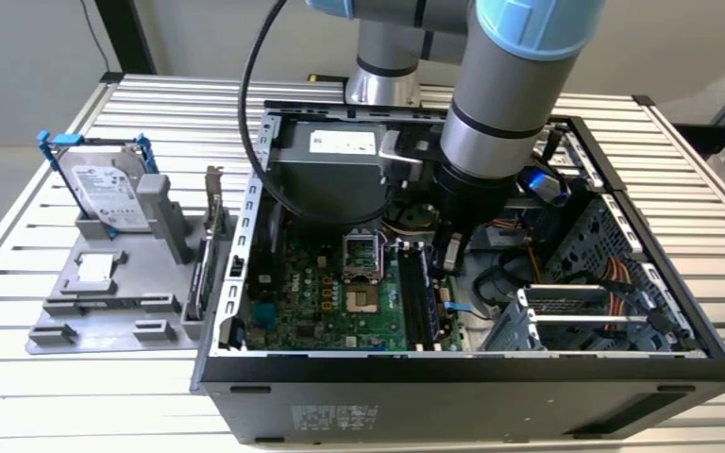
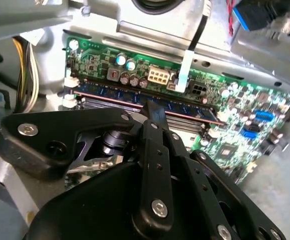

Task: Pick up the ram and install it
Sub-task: 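Press down the ram until it locks into place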

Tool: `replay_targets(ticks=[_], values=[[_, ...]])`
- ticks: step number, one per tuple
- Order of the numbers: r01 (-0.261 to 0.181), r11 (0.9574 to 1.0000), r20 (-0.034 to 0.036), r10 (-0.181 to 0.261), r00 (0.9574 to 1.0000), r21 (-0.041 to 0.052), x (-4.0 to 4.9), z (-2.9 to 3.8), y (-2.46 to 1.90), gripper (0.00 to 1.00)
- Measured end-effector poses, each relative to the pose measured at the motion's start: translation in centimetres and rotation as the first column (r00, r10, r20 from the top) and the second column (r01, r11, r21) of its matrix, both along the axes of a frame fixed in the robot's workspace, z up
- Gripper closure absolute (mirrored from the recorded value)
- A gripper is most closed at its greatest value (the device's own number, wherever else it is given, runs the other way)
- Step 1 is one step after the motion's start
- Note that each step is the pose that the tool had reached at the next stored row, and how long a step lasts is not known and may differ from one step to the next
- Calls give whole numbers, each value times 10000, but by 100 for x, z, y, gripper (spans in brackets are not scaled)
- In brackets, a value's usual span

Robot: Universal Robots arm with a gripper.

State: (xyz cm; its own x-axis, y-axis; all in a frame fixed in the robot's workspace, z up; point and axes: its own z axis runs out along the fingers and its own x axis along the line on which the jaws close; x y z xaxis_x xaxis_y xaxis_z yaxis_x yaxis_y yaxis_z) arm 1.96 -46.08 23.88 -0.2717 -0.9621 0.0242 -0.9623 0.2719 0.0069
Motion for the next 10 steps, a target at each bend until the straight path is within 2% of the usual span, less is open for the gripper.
replay_targets(ticks=[3,8,10], values=[[-313,9995,0,313,9995,5,0,-1,0,100],[-342,9994,0,342,9994,5,0,0,0,100],[-478,9989,0,478,9989,5,0,0,0,100]])
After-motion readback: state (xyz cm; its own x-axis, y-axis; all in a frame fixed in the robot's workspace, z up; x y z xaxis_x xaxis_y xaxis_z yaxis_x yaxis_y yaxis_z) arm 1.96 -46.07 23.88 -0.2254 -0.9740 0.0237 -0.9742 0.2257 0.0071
